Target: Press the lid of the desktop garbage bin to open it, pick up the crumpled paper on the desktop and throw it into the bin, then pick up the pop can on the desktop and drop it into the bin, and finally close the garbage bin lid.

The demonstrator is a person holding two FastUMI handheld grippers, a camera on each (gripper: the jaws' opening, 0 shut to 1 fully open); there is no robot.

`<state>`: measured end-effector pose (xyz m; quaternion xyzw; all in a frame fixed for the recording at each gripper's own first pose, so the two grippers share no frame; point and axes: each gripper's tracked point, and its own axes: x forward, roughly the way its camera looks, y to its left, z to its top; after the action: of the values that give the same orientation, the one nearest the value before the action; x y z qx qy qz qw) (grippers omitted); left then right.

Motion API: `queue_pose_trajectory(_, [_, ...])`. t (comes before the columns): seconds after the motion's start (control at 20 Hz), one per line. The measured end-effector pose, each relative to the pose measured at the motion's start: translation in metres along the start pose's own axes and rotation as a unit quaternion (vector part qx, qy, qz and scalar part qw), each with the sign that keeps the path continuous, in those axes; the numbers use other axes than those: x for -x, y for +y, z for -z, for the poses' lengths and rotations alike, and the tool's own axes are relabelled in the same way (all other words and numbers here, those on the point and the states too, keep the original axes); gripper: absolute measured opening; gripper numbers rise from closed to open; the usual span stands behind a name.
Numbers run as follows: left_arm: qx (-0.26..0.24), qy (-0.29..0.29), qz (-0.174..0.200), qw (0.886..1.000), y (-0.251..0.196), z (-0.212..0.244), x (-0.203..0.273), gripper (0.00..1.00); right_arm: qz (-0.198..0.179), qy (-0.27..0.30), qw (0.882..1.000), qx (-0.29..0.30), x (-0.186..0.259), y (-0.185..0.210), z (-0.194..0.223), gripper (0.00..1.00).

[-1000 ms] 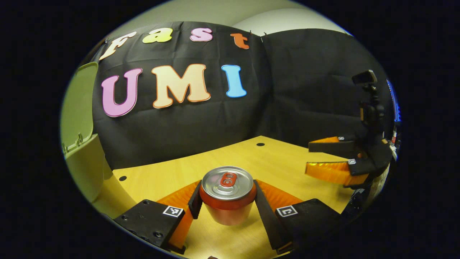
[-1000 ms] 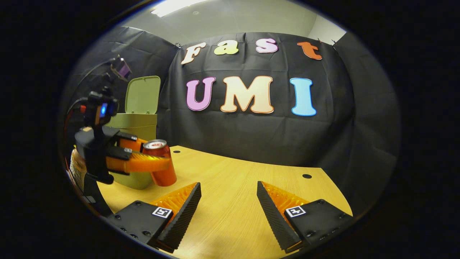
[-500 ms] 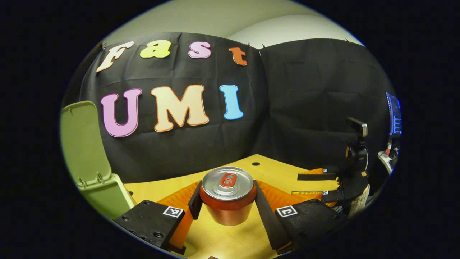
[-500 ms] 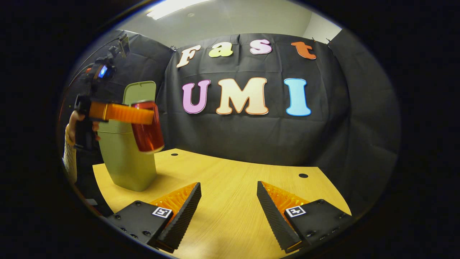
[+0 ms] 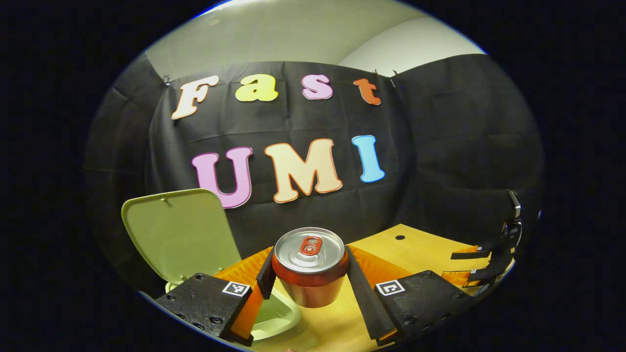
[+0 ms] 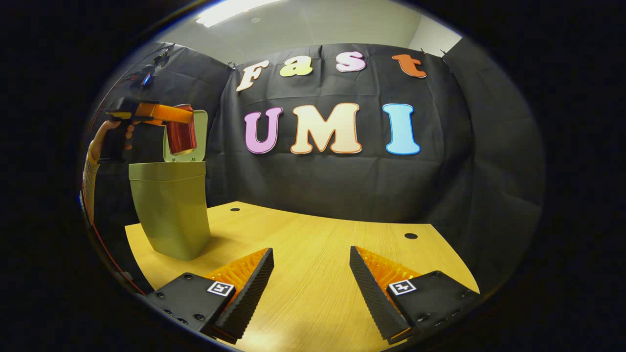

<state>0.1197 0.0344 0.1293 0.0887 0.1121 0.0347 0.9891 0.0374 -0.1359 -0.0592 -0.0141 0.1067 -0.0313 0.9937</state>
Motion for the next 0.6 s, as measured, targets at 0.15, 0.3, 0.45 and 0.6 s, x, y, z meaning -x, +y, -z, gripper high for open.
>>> queue_pose_trajectory(0.15, [0.001, 0.008, -0.032, 0.999, 0.028, 0.004, 0.007, 0.78, -0.002, 0.003, 1.0, 0.002, -0.002, 0.001, 0.002, 0.98])
queue_pose_trajectory(0.3, [-0.002, 0.019, -0.057, 0.998, 0.05, 0.013, 0.012, 0.78, -0.003, 0.008, 1.0, 0.003, -0.004, 0.003, 0.005, 0.98])
queue_pose_trajectory(0.45, [0.007, 0.028, -0.077, 0.997, 0.07, 0.024, 0.015, 0.78, -0.004, 0.01, 1.0, 0.005, -0.004, 0.005, 0.006, 0.98])
queue_pose_trajectory(0.6, [0.017, 0.049, -0.096, 0.994, 0.088, 0.042, 0.017, 0.78, -0.004, 0.009, 1.0, 0.006, -0.003, 0.004, 0.005, 0.98])
